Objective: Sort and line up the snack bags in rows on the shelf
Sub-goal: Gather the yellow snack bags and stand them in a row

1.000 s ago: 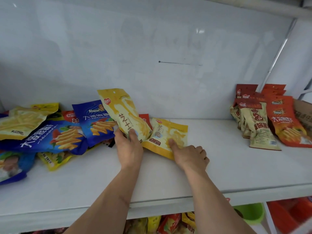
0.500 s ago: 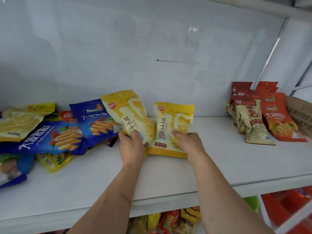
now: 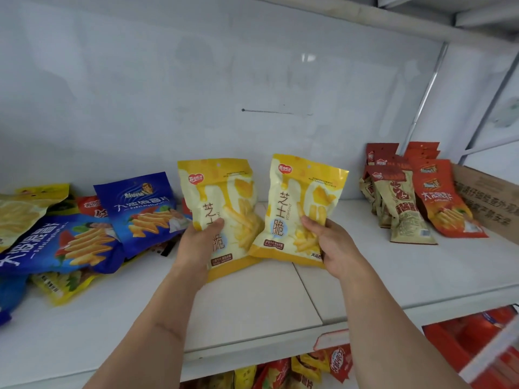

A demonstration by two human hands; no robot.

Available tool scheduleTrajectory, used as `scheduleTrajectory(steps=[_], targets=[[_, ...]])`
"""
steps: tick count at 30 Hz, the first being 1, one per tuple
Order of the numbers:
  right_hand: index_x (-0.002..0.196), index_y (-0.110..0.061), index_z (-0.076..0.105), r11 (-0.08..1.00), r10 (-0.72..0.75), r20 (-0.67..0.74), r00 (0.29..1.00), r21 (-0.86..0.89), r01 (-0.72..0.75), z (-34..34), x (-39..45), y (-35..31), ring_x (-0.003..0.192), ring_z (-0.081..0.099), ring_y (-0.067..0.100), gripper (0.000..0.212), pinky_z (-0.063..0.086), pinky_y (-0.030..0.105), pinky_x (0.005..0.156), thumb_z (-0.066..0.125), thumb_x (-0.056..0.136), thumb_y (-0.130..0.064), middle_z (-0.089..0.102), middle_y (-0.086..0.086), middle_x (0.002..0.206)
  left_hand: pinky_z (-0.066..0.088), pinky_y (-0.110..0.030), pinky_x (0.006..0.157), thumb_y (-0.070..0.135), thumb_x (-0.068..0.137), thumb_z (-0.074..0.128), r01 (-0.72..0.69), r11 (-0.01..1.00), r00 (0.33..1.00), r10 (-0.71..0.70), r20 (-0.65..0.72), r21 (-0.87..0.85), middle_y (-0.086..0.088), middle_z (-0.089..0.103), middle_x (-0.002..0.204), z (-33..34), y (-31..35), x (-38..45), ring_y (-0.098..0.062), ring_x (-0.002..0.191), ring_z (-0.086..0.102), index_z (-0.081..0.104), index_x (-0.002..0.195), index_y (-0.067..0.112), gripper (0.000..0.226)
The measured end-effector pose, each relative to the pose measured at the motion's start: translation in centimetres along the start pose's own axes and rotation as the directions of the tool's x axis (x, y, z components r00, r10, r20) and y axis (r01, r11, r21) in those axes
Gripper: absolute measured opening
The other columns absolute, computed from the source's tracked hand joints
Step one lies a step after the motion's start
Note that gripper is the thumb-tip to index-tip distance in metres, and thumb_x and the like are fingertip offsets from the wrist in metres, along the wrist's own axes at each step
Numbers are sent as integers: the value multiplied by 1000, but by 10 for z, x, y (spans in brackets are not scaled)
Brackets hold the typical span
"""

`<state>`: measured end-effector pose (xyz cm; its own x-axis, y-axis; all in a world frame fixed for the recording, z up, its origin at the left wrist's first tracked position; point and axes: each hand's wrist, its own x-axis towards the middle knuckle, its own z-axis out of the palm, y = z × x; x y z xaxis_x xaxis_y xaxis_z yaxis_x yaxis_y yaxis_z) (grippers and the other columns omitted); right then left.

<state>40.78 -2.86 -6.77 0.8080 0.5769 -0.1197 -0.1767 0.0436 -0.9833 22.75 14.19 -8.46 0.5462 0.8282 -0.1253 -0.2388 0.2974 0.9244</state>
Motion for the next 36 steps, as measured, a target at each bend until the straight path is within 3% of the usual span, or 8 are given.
scheduleTrajectory(steps=[8,12,14,16,21,25,27,36], targets=[[110,-19,71,989,-146,-31,989,-28,145,-45,38,-15,94,76,22,27,59,45,88,73,90,-36,78,1,103,60,-54,87,44,86,76,-130,987,991,131,1,93,-1,80,98,40,1,13,-29,91,77,71,107,30,26],[110,-20,68,973,-215,-53,975,-101,209,-71,63,-17,87,74,12,26,57,29,71,70,91,-39,76,-5,101,62,-50,81,50,86,73,-174,977,982,181,-50,122,1,80,88,64,-3,21,-27,84,77,72,97,29,24],[111,-23,67,966,-232,-79,969,-133,221,-72,71,-17,91,73,12,28,57,31,76,71,90,-41,75,-6,105,63,-48,79,51,86,73,-171,977,983,178,-47,130,1,80,87,63,-3,19,-26,83,78,72,97,28,26],[108,-27,65,962,-233,10,972,-144,232,-133,135,-40,95,72,14,27,57,37,85,71,88,-45,75,-6,108,63,-44,74,52,85,73,-207,963,959,235,-160,173,3,80,84,141,-26,42,-23,80,78,72,94,27,27],[121,-23,62,949,-242,62,968,-195,250,-137,168,-41,98,70,14,44,56,41,91,71,87,-50,72,-9,109,62,-42,74,53,86,73,-242,949,934,283,-216,201,1,80,88,151,-26,47,-22,81,77,73,96,25,29],[129,-17,60,946,-214,153,965,-214,244,-143,205,-37,92,67,5,51,54,20,67,72,88,-44,71,-6,112,62,-53,82,55,84,73,-226,947,921,284,-267,229,-3,80,89,170,-39,56,-29,84,77,75,99,24,35],[129,-15,58,946,-222,190,956,-195,259,-142,216,-33,86,65,-1,47,50,10,58,73,89,-35,70,-9,106,62,-54,82,56,84,73,-212,945,925,276,-260,249,-4,80,90,177,-46,59,-28,84,77,75,103,22,39],[133,-11,55,959,-230,220,948,-111,259,-142,254,-37,89,63,3,50,51,10,59,74,89,-24,67,3,120,57,-57,93,41,77,83,-106,965,994,98,42,240,-12,78,105,215,-67,85,-35,97,75,72,116,16,48]])
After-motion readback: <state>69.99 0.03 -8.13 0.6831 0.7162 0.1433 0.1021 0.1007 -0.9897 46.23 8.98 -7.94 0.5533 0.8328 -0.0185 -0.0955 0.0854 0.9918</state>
